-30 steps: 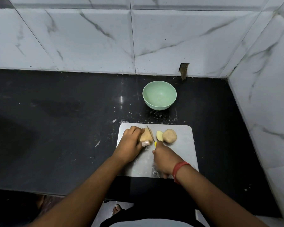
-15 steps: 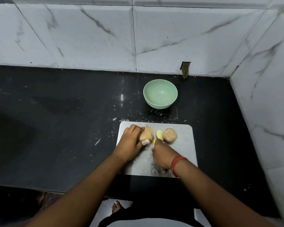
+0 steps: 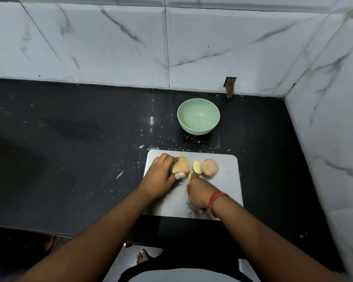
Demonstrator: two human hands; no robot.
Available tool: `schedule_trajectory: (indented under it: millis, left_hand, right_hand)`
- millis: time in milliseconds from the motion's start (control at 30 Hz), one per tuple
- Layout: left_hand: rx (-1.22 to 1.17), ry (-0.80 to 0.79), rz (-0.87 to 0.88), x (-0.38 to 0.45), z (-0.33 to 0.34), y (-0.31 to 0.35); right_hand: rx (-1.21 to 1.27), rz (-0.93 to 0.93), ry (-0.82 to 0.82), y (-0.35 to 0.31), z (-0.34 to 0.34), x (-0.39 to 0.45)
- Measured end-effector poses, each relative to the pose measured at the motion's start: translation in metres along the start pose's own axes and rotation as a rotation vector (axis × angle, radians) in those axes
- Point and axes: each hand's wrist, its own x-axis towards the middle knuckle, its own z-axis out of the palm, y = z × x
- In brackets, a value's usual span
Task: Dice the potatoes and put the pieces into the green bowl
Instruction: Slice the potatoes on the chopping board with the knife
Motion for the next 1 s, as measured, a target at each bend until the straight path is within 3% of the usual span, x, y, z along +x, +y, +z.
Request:
schedule_trajectory:
  millis: [100,133,367,633,1000]
  left_hand:
    - [-0.012,0.003,-0.024,-0.002,-0.001,0.001]
    - [-0.015,0.002,-0.030,-0.002,-0.002,0.001]
    - [-0.019,0.006,-0.056,-0.002,0.000,-0.001]
    - [-0.054,0.017,-0.034,-0.007,0.000,-0.001]
    - [-0.071,0.004,-0.076,-0.014,-0.003,0.005]
  right_hand:
    - [0.517,0.143,-0.014,-0.003,0.013,0.015]
    - [0.557,0.117,0.048,0.000,0.018,0.018]
    - [0.497,0.124,0.070,0.015,0.047,-0.014]
    - [0.689,0.094,0.211,0.009,0.023,-0.037]
    - [0.653,0.109,0.161,-0.010,0.014,-0.024]
